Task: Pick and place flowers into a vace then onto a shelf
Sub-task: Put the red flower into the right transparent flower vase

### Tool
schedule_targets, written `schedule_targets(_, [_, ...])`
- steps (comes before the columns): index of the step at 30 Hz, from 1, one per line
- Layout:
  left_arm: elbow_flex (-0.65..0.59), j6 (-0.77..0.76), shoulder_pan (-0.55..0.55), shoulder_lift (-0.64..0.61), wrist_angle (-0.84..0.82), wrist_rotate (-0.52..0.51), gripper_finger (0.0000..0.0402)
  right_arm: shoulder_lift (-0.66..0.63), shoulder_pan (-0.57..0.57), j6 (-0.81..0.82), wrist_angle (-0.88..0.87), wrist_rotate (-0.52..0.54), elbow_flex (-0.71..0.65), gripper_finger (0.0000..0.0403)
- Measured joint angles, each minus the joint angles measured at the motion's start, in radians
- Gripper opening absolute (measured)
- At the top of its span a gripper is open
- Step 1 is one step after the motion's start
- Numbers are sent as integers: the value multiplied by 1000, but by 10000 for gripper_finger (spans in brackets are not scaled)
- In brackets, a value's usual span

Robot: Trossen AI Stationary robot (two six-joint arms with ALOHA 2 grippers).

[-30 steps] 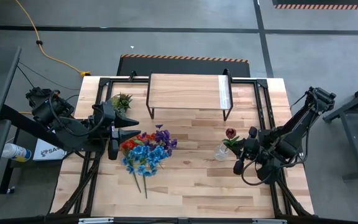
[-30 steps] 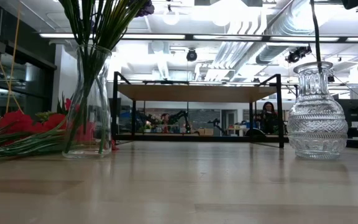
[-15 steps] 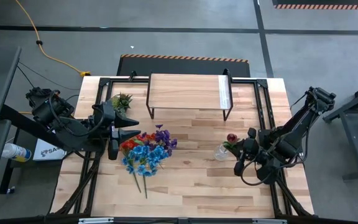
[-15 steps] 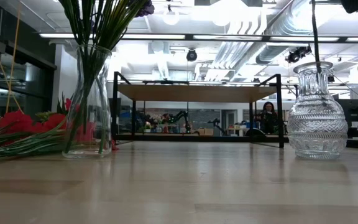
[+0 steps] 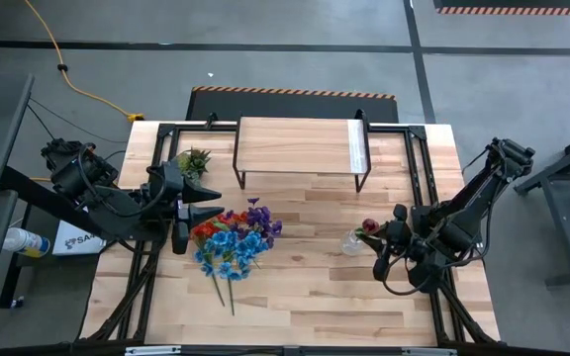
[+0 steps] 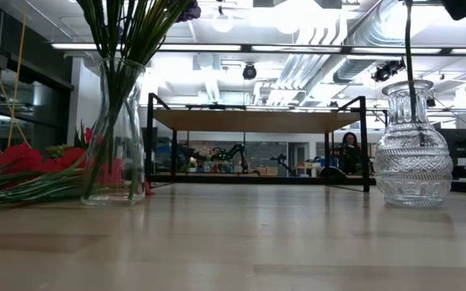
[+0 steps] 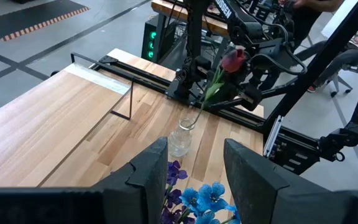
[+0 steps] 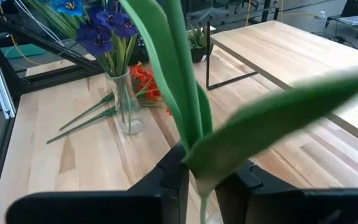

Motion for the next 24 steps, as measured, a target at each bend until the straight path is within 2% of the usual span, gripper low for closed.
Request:
schedule_targets(10, [0,0,0,0,0,0,191,-20,0,45,-37,-52,0,96])
schedule_targets(24, [0,0,0,0,0,0,191,-164,0,44,-85,-141,0,135])
